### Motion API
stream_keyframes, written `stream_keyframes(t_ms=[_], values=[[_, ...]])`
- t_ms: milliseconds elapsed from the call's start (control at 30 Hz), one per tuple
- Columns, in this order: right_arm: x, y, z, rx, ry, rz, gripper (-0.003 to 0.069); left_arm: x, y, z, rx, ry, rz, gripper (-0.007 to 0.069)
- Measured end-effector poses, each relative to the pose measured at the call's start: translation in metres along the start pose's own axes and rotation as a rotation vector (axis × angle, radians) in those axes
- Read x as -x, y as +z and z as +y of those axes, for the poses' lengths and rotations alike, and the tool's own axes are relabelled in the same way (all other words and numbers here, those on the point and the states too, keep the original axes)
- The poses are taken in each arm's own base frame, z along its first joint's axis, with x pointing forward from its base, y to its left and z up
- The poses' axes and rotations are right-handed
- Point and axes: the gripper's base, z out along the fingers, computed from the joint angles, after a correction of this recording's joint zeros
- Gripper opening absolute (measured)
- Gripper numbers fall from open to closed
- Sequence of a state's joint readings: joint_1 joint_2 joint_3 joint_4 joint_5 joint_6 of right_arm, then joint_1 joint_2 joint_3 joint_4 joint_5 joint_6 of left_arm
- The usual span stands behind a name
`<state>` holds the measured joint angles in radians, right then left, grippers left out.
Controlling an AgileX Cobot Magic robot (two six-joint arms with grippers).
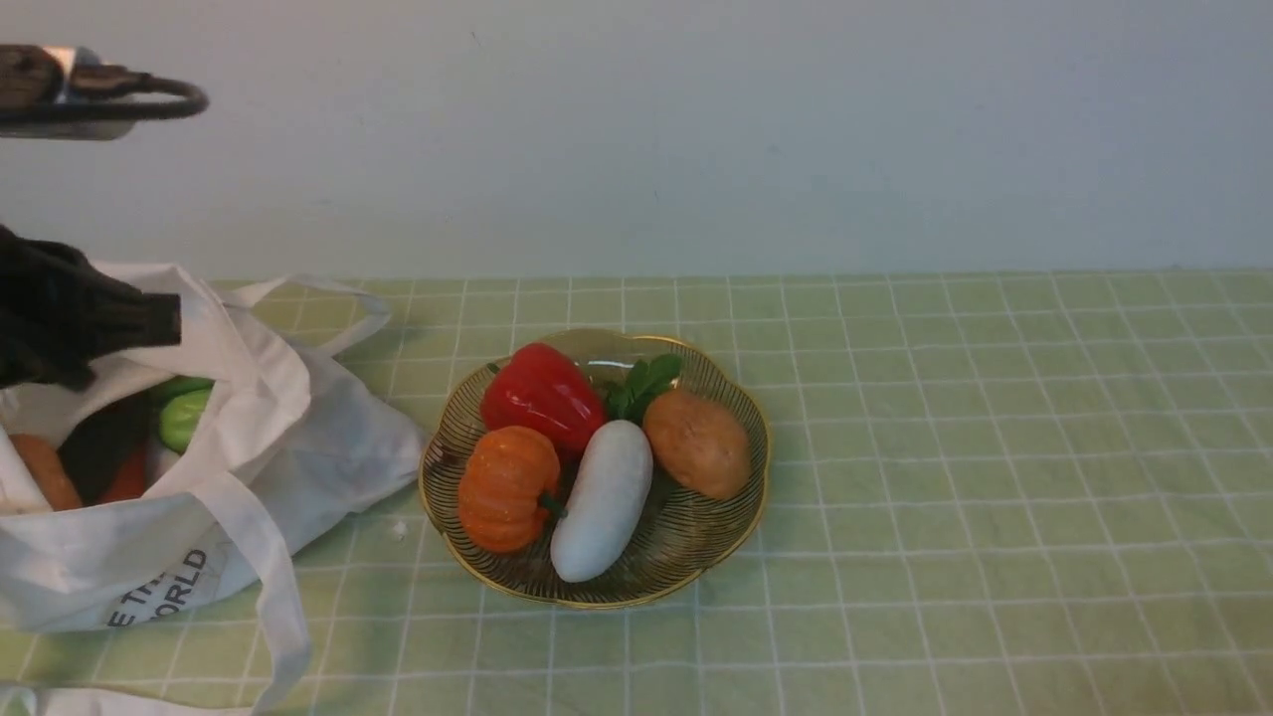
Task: Take vegetables from bag on green coffee tablecloth place on plate.
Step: 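Reach into the cloth bag and grasp the potato inside with the left gripper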
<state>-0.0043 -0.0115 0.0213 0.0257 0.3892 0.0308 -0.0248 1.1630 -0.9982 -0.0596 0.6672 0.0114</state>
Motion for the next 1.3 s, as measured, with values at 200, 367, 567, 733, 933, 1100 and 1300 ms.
stream_keyframes(t_ms=[200, 367, 567, 733, 933, 1100, 1300], values=[[0.0, 0.0, 0.0, 0.0, 0.0, 0.0, -0.0015, 0.015, 0.06, 0.008, 0.077, -0.014, 0.144, -0.0005], [0.0, 0.0, 0.0, 0.0, 0.0, 0.0, -0.0015, 0.018, 0.109, 0.024, 0.163, -0.016, 0.234, -0.0005], [0.0, 0.0, 0.0, 0.0, 0.0, 0.0, -0.0015, 0.009, 0.127, 0.061, 0.253, -0.121, 0.29, -0.0005], [0.0, 0.0, 0.0, 0.0, 0.0, 0.0, -0.0015, 0.002, 0.124, 0.085, 0.317, -0.151, 0.342, -0.0005], [0.0, 0.0, 0.0, 0.0, 0.0, 0.0, -0.0015, -0.004, 0.119, 0.102, 0.361, -0.183, 0.388, -0.0005], [0.0, 0.0, 0.0, 0.0, 0.0, 0.0, -0.0015, -0.006, 0.118, 0.103, 0.365, -0.176, 0.416, -0.0005], [0.0, 0.0, 0.0, 0.0, 0.0, 0.0, -0.0015, -0.01, 0.119, 0.103, 0.369, -0.171, 0.455, 0.0092]])
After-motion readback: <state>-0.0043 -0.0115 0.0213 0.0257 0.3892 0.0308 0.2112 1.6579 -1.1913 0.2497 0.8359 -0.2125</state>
